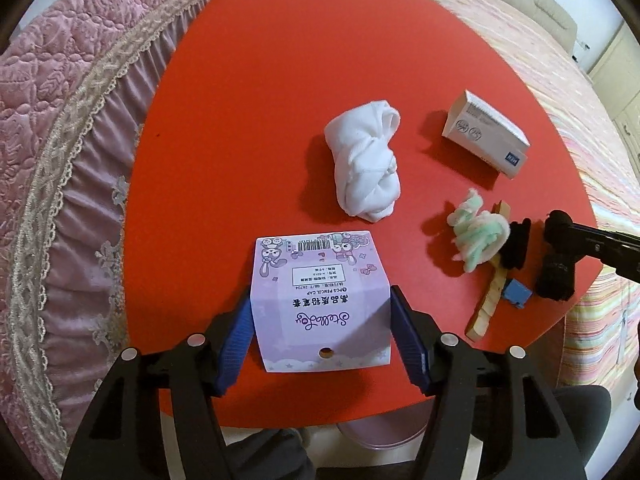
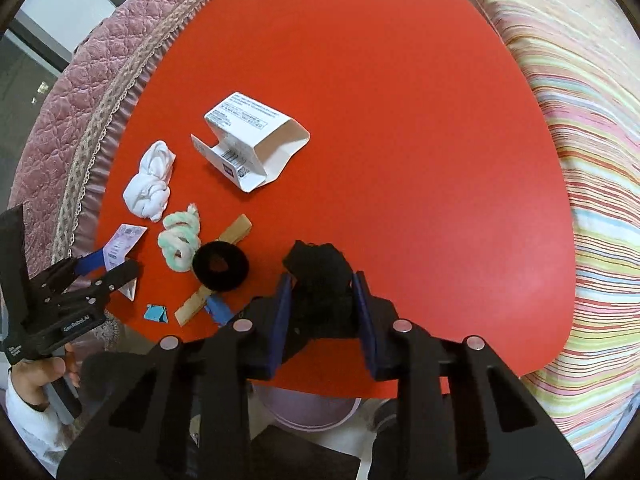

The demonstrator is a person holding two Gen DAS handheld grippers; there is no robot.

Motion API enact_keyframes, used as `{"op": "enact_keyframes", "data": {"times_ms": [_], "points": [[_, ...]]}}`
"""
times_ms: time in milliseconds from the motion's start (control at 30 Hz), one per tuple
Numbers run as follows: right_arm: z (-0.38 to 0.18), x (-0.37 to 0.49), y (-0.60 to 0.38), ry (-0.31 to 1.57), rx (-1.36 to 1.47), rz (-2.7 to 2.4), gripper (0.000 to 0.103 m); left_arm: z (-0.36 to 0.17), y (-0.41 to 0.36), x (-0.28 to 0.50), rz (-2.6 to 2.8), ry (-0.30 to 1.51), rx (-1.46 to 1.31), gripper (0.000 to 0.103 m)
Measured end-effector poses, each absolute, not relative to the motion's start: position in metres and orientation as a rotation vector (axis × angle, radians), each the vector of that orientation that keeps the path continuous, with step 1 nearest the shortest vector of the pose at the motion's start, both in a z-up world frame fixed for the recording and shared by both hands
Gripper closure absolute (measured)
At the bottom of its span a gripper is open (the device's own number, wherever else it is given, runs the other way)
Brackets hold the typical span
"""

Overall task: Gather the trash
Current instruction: 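Carry the card and black item to the pink bin while both grippers open to drop them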

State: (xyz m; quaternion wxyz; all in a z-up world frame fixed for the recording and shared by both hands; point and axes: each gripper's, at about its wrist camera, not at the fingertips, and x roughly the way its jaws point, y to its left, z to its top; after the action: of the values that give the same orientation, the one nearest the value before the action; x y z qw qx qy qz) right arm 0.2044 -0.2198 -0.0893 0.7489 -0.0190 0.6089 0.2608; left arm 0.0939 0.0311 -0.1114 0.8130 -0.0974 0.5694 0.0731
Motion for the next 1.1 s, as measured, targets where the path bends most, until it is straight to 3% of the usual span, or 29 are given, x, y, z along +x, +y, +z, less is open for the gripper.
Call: {"op": "enact_keyframes", "data": {"times_ms": [767,1100], "points": [[-0.009,0.121,-0.238,1.082,-0.105,0.669,0.074,-0.03,-0.001,0.031,0.019,1.009,-0.084,0.04],[-0.01,0.051,-0.252,1.047,-0.11,0.725,0.074,-0.031,-0.032,-0.016,-0.079,0.997,-0.08,0.04]]}}
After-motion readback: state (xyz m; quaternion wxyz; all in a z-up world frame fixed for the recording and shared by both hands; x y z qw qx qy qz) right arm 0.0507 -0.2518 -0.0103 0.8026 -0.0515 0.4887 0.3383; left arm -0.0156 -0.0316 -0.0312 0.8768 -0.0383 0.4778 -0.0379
